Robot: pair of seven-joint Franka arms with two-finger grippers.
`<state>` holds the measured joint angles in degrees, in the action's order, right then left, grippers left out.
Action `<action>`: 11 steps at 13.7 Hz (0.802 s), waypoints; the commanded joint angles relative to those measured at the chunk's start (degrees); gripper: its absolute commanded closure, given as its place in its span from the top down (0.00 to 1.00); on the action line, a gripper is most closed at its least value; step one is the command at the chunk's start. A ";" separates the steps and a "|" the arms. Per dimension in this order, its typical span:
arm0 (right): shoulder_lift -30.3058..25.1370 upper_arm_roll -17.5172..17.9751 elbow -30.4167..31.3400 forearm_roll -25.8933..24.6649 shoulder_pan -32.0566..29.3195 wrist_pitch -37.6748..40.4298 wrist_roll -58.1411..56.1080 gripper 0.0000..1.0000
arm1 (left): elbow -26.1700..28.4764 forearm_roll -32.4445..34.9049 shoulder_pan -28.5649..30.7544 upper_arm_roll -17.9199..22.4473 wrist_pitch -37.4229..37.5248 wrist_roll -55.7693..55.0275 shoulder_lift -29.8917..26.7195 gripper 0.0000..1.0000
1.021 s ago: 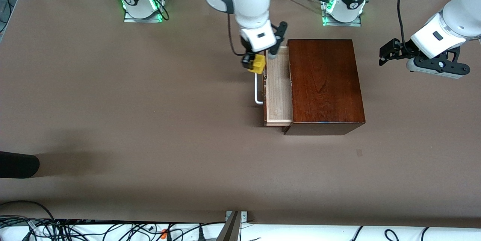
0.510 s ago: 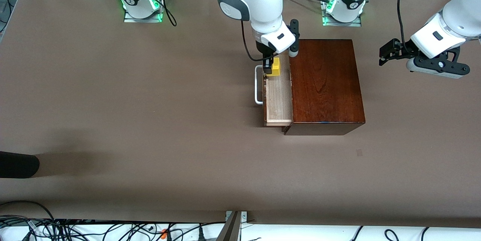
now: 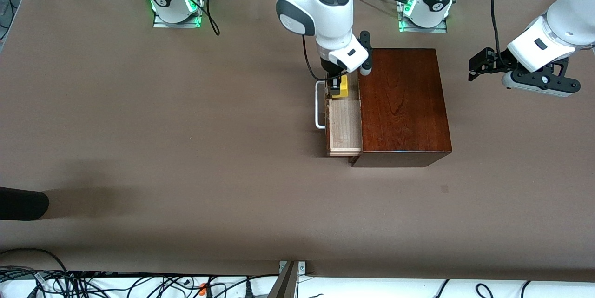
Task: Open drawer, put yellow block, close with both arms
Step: 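Lift the yellow cube with the right gripper and carry it over the drawer, then lower the cube into the open drawer and open the right gripper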
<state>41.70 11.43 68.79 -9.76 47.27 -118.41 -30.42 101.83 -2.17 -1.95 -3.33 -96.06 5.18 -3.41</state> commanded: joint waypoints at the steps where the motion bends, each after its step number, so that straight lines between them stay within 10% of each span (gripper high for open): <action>1: 1.28 -0.18 -2.08 -0.87 0.45 0.54 -2.27 0.16 | -1.63 -1.52 -0.25 0.17 0.87 0.80 0.60 1.00; 11: 3.48 -0.18 -1.99 -0.87 0.45 0.28 -2.54 0.16 | -2.16 -1.52 -0.34 0.17 0.87 0.80 0.77 1.00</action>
<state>44.35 11.45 68.20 -9.83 47.65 -119.89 -32.09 101.54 -2.17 -2.15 -3.33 -96.06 5.18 -3.41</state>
